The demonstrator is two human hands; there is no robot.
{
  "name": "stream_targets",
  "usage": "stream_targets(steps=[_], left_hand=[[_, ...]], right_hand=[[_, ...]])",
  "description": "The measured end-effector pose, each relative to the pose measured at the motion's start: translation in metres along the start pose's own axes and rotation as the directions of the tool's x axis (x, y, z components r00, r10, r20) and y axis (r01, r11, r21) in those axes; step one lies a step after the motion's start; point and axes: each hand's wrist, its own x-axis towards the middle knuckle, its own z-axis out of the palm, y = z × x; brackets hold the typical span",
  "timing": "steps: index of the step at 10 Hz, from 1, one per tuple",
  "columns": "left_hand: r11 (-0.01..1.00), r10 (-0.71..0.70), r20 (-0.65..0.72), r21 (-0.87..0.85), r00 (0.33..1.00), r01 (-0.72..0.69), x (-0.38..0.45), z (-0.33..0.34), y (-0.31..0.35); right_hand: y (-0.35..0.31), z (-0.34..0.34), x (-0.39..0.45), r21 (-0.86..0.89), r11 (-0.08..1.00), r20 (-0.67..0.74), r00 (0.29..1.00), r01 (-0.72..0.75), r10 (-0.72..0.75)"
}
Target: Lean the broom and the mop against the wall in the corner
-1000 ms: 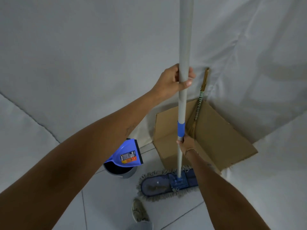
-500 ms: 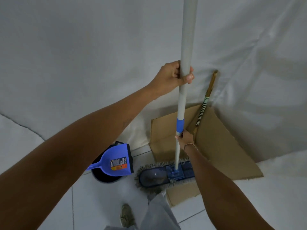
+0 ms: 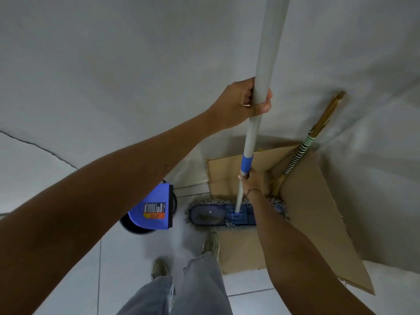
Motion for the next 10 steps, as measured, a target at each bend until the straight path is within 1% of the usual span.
stream_targets(steps=[2,3,5,6,7,8,9,10], left_hand=[[0.999,0.013,-0.056,0.048,0.998,-0.010,0.028,-0.006,-0.022],[1.000,-0.006,-0.063,0.021,0.998,0.008,0.035,-0.011,-0.030],[0.999,-0.024,-0.044,0.036,0.999,0.026,0.039,-0.013,-0.035],[0.996,-0.057,-0.059,0.065,0.997,0.061,0.039,-0.010,-0.036],[0.995,-0.087,-0.100,0.033,0.991,0.091,0.035,-0.005,-0.034],[0.986,-0.160,-0.105,0.036,0.982,0.165,0.030,0.000,-0.025],[0.976,-0.207,-0.120,0.040,0.971,0.213,0.021,0.006,-0.014],[0.964,-0.258,-0.161,-0.105,0.953,0.243,0.005,0.007,-0.004]], right_hand=[[0.000,0.004,0.033,-0.047,0.998,0.046,0.998,0.047,-0.045],[0.000,0.008,0.041,-0.030,0.999,0.041,0.998,0.045,-0.044],[0.000,0.008,0.049,-0.016,0.999,0.071,0.997,0.036,-0.035],[-0.004,0.002,0.049,-0.065,0.998,0.105,0.994,0.027,-0.020],[-0.005,-0.002,0.045,-0.095,0.995,0.122,0.992,0.026,-0.015],[-0.007,-0.011,0.032,-0.031,0.999,0.164,0.986,-0.014,0.019],[-0.001,-0.019,0.017,0.143,0.987,0.229,0.972,-0.076,0.042],[0.004,-0.027,-0.005,0.163,0.986,0.195,0.981,-0.031,-0.001]])
